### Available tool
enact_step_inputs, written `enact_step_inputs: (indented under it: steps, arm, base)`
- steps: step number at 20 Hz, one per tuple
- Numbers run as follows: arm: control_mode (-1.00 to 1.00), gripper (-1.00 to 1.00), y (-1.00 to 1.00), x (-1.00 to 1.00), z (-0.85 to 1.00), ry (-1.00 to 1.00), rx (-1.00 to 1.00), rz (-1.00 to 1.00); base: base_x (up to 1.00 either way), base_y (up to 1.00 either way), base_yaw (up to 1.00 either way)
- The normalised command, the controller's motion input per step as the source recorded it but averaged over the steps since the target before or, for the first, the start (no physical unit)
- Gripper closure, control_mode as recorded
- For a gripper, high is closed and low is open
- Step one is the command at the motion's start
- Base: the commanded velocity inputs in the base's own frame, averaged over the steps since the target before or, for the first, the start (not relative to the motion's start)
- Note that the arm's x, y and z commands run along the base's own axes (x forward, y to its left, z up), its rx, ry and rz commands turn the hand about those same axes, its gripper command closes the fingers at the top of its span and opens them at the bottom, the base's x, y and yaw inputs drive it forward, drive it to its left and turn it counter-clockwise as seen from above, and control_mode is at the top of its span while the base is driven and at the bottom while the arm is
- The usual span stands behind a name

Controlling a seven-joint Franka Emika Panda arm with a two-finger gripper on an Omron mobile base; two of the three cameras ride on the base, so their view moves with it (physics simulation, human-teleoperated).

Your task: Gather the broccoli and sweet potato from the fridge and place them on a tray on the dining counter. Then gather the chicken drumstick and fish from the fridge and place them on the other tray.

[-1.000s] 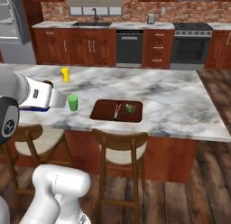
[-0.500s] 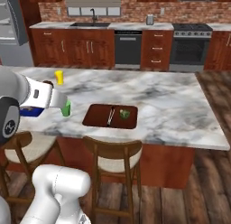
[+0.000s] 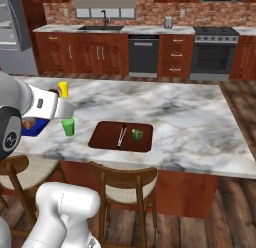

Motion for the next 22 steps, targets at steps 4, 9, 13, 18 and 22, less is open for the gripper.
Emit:
enact_step_inputs:
  steps: [4,9,13,18,22]
  arm:
    - [1.00,1.00,0.00,0.00,0.00,0.00,0.00,0.00]
    - [1.00,1.00,0.00,0.00,0.00,0.00,0.00,0.00]
    - [1.00,1.00,0.00,0.00,0.00,0.00,0.00,0.00]
    - [1.00,1.00,0.00,0.00,0.00,0.00,0.00,0.00]
    - [1.00,1.00,0.00,0.00,0.00,0.00,0.00,0.00]
  base:
    - [0.36,-0.16,0.03]
    - [0.47,-0.26,0.06]
    - [0.51,-0.34,0.10]
    - [0.48,-0.32,0.07]
    - [0.31,-0.17,0.01]
